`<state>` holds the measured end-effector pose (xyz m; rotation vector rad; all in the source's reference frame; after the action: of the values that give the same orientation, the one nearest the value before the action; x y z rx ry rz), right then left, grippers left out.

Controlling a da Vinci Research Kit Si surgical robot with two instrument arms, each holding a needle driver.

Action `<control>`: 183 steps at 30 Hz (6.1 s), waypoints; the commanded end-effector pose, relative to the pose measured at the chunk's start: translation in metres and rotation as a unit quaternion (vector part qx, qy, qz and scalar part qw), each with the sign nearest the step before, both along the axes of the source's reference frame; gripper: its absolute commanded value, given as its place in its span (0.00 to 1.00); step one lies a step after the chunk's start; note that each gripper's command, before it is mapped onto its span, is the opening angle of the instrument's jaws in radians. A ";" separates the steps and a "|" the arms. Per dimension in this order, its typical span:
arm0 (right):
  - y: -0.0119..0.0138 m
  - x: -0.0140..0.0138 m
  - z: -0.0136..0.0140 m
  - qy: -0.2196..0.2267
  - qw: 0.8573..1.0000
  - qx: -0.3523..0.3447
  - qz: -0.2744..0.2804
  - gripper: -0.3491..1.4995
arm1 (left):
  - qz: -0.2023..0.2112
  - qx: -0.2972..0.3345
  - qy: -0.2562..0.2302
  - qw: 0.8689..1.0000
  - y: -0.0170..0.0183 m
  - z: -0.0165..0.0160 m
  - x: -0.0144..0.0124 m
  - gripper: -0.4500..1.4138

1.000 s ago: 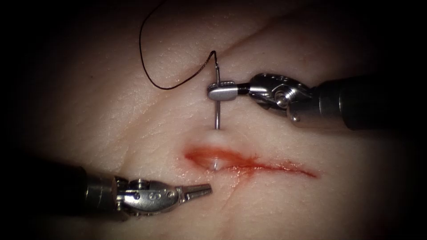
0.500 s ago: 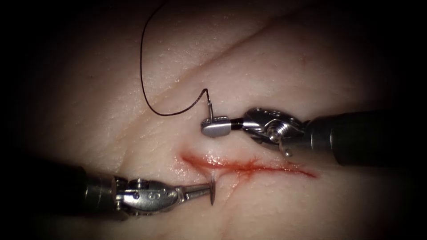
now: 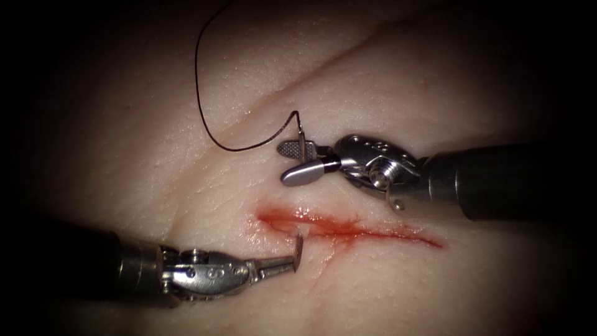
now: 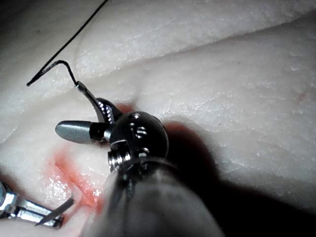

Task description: Wound Closure

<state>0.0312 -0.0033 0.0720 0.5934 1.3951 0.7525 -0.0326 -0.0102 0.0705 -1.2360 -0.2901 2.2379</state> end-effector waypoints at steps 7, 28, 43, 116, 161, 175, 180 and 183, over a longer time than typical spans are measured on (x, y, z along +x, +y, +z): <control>0.0008 0.0004 -0.0020 -0.057 0.996 -0.074 -0.005 0.95 | 0.002 0.001 0.000 1.000 -0.0006 0.0004 -0.0003 0.17; -0.0004 -0.0013 -0.0015 -0.147 0.987 -0.063 0.015 0.00 | 0.004 0.001 -0.003 1.000 -0.0011 -0.0001 0.0000 0.17; -0.0029 -0.0015 -0.0019 -0.084 0.990 0.101 -0.060 0.00 | 0.005 0.002 -0.004 1.000 -0.0010 0.0000 -0.0001 0.17; -0.0022 -0.0071 0.0005 -0.046 0.996 0.066 -0.042 0.80 | 0.115 -0.242 -0.023 0.963 0.0000 -0.0019 -0.0010 0.68; -0.0034 -0.0076 0.0004 -0.040 0.992 0.117 -0.039 0.59 | 0.039 0.086 -0.254 0.963 0.0020 -0.0088 -0.0008 0.00; -0.0040 -0.0091 -0.0001 -0.069 0.995 0.015 -0.065 0.00 | 0.072 0.011 -0.275 0.959 -0.0005 -0.0158 -0.0002 0.00; -0.0045 -0.0093 -0.0006 -0.068 0.995 0.000 -0.067 0.00 | 0.077 -0.091 -0.233 0.965 0.0002 -0.0174 -0.0005 0.00; -0.0048 -0.0095 -0.0011 -0.067 0.995 -0.011 -0.069 0.00 | 0.083 -0.156 -0.200 0.964 0.0012 -0.0185 -0.0005 0.00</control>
<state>0.0212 -0.0076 0.0704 0.5936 1.2271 0.6419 -0.0327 -0.0082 0.0511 -1.9109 -0.1739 2.2235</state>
